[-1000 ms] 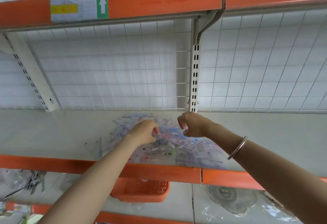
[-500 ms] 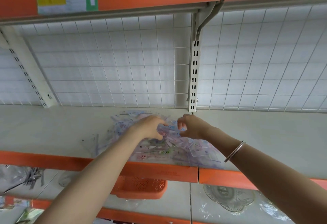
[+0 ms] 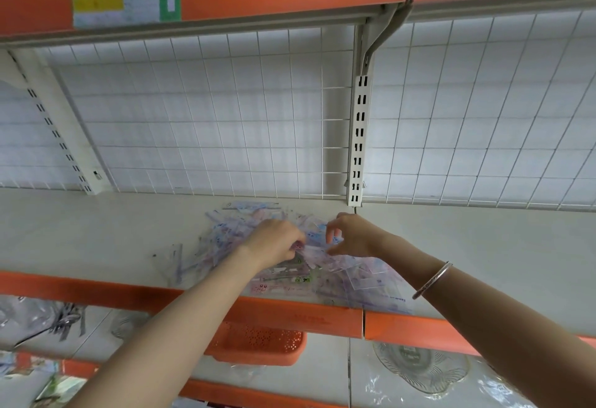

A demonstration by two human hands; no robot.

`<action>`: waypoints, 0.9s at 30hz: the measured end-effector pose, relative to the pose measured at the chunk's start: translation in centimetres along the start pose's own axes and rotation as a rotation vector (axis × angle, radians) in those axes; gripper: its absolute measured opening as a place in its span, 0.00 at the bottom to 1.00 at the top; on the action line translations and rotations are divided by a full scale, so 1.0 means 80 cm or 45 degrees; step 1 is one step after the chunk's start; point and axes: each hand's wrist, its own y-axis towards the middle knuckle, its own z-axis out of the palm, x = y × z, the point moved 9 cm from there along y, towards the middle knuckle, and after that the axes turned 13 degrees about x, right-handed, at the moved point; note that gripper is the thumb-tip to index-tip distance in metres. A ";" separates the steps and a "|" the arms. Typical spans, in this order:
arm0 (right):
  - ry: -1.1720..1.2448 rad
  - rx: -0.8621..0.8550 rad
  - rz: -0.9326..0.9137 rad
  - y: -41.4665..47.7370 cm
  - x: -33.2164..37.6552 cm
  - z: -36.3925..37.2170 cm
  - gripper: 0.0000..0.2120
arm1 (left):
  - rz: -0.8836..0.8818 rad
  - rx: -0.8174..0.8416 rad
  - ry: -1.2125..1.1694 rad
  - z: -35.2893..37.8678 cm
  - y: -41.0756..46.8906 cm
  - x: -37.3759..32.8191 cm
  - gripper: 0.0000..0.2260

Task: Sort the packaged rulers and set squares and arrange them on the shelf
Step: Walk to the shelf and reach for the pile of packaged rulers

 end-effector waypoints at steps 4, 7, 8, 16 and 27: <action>0.077 -0.021 -0.024 -0.003 0.003 -0.007 0.10 | 0.002 -0.131 -0.054 -0.012 -0.009 0.008 0.09; 0.146 -0.034 -0.013 -0.004 0.003 -0.007 0.10 | 0.030 -0.198 -0.142 -0.020 -0.017 0.012 0.08; 0.158 -0.029 -0.016 -0.003 0.004 -0.007 0.10 | 0.053 -0.213 -0.157 -0.024 -0.020 0.011 0.09; 0.375 -0.002 0.022 0.003 -0.001 -0.006 0.17 | 0.259 -0.564 0.119 -0.066 -0.051 0.010 0.09; 1.268 -0.047 -0.171 -0.010 0.026 -0.017 0.12 | 0.033 -0.827 -0.117 -0.088 -0.063 0.045 0.12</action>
